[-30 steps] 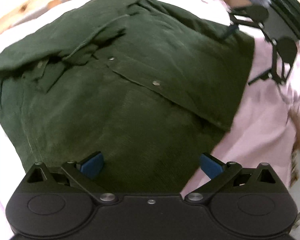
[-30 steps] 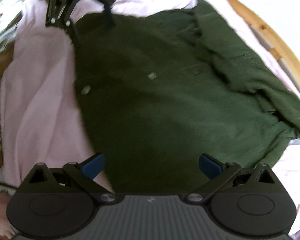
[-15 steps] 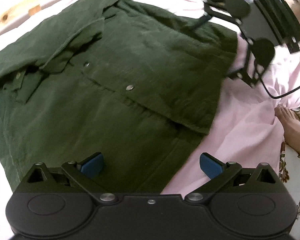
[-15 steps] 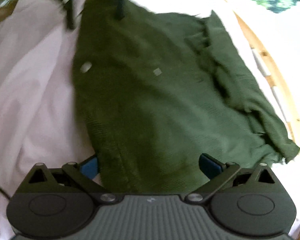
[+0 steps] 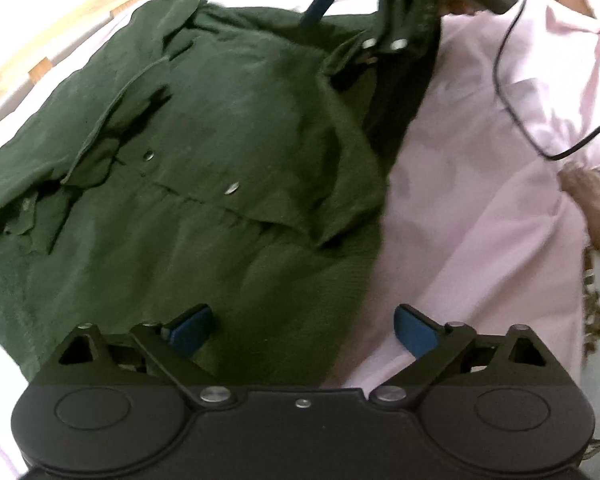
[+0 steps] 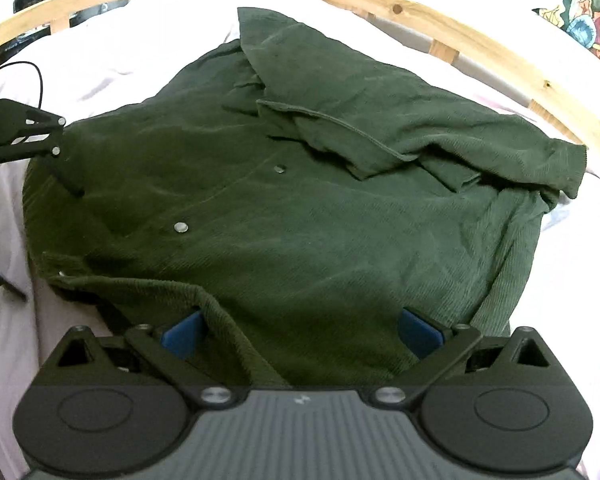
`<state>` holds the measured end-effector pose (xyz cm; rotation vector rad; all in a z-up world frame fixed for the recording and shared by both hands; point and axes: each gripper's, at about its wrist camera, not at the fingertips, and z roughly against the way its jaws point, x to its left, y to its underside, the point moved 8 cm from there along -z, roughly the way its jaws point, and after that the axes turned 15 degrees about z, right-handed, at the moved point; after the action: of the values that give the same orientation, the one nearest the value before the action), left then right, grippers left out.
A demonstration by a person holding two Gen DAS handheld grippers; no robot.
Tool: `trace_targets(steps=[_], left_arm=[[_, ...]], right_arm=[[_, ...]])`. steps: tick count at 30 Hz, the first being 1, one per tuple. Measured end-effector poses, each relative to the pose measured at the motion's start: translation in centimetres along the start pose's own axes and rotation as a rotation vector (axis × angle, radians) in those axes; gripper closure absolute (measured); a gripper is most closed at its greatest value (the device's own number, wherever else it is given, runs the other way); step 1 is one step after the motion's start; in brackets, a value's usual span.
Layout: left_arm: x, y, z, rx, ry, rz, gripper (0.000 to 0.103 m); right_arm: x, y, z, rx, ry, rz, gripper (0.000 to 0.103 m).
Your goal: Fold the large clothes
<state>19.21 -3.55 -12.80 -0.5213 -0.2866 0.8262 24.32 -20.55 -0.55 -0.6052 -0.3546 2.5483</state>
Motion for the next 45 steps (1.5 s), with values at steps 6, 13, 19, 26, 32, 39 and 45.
trace_targets(steps=[6, 13, 19, 26, 32, 39, 45], left_arm=[[3.4, -1.2, -0.1, 0.006, -0.002, 0.146, 0.008], [5.2, -2.4, -0.3, 0.012, 0.020, 0.264, 0.008], [5.4, -2.7, 0.1, 0.008, 0.048, 0.320, 0.009], [6.6, -3.2, 1.1, -0.019, 0.093, 0.357, 0.010], [7.0, -4.4, 3.6, -0.097, 0.197, 0.410, 0.012], [3.3, -4.2, 4.9, -0.110, 0.229, 0.308, 0.007], [2.2, -2.5, 4.1, -0.050, 0.169, 0.250, 0.009]], right_arm=[[3.3, 1.3, 0.2, 0.004, 0.010, 0.161, 0.000], [8.3, 3.7, -0.3, 0.046, 0.050, 0.423, 0.000], [10.0, 4.5, -1.7, 0.050, 0.198, 0.630, 0.000], [6.9, 2.5, -0.7, 0.011, 0.241, 0.510, 0.008], [2.9, 0.6, 0.2, -0.006, 0.037, 0.114, 0.061], [0.2, -3.2, 0.4, -0.061, -0.017, 0.006, 0.086], [-2.4, -4.7, -0.3, -0.075, -0.009, -0.083, 0.088]])
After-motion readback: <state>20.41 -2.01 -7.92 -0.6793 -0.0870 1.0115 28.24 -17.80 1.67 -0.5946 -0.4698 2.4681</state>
